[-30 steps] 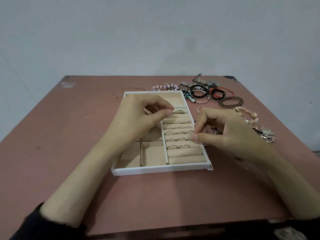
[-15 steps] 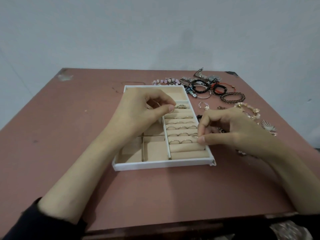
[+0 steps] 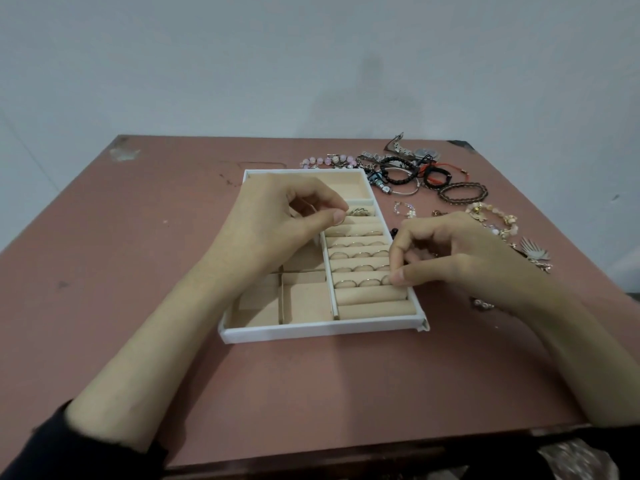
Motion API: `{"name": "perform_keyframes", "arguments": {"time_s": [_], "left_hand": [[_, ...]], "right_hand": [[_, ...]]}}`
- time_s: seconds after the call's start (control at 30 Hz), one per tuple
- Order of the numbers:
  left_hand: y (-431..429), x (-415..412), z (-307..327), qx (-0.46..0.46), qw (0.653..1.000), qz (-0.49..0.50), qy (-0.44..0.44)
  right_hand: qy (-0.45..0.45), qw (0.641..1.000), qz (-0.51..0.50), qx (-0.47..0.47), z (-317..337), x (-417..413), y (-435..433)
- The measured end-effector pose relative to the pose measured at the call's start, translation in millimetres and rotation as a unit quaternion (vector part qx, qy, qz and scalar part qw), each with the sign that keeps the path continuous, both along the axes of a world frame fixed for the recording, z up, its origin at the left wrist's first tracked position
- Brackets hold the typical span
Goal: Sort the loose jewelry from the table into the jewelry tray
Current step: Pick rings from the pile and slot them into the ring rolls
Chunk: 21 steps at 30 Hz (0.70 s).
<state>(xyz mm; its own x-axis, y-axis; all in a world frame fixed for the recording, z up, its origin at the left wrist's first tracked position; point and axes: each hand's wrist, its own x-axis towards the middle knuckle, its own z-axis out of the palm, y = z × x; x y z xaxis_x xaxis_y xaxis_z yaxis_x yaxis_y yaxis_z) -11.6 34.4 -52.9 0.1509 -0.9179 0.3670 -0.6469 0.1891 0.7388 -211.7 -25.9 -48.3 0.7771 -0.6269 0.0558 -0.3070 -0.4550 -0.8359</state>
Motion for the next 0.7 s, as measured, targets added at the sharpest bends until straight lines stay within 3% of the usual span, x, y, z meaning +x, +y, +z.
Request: {"name": "perform_keyframes", "arguments": {"time_s": [0.7], "left_hand": [[0.6, -0.5, -0.4, 0.001, 1.0, -0.009, -0.003]], "right_hand": [[0.013, 0.998, -0.007, -0.056, -6.4, -1.9, -3.2]]}}
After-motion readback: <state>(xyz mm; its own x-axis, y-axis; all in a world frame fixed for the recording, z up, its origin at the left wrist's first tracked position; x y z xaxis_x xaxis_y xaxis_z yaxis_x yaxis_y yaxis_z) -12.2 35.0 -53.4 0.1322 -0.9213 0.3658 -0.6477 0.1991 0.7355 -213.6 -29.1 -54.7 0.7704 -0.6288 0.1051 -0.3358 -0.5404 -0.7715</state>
